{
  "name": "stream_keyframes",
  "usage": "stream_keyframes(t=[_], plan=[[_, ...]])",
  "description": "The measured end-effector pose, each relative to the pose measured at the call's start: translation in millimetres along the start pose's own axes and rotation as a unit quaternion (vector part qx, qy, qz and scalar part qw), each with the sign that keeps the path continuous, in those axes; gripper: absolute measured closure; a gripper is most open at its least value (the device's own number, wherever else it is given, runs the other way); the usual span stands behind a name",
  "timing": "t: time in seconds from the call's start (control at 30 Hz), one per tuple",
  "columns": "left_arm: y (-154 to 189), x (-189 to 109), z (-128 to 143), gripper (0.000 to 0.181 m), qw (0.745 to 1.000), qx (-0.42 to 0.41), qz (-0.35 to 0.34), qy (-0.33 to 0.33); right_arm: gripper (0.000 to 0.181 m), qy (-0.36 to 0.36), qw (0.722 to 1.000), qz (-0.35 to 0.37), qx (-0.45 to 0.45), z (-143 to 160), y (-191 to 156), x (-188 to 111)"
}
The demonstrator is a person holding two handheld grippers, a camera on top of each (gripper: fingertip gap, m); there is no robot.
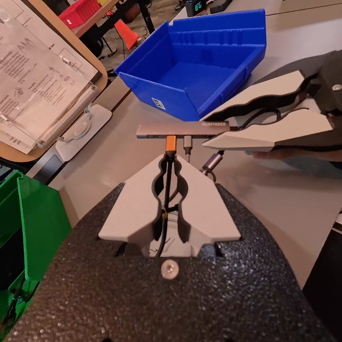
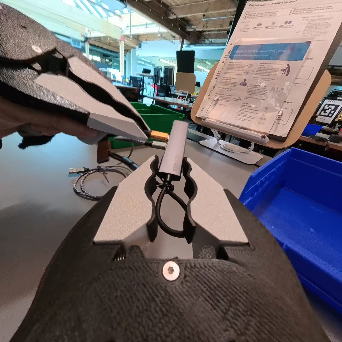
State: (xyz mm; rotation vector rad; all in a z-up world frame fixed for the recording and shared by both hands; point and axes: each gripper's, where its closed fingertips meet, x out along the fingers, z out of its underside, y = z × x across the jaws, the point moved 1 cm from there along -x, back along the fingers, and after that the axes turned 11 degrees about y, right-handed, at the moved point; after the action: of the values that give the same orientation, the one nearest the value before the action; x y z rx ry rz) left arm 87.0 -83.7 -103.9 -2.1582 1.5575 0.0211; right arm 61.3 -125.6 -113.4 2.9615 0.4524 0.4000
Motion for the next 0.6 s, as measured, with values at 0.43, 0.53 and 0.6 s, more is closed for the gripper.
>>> stream_keyframes(t=[0.43, 0.53, 0.6], plan=[[5, 0, -12, 0.168, 0.996, -0.032, 0.025, 0.079, 0.157, 0.024, 0.999, 0.006, -0.032, -10, 12, -4], [0, -17, -25, 0.159, 0.989, -0.07, 0.032, 0.125, 0.158, 0.038, 0.996, 0.01, -0.086, -21, 19, -10], [-6, -30, -30, 0.158, 0.987, -0.081, 0.032, 0.138, 0.158, 0.05, 0.994, 0.012, -0.099, -31, 22, -14]])
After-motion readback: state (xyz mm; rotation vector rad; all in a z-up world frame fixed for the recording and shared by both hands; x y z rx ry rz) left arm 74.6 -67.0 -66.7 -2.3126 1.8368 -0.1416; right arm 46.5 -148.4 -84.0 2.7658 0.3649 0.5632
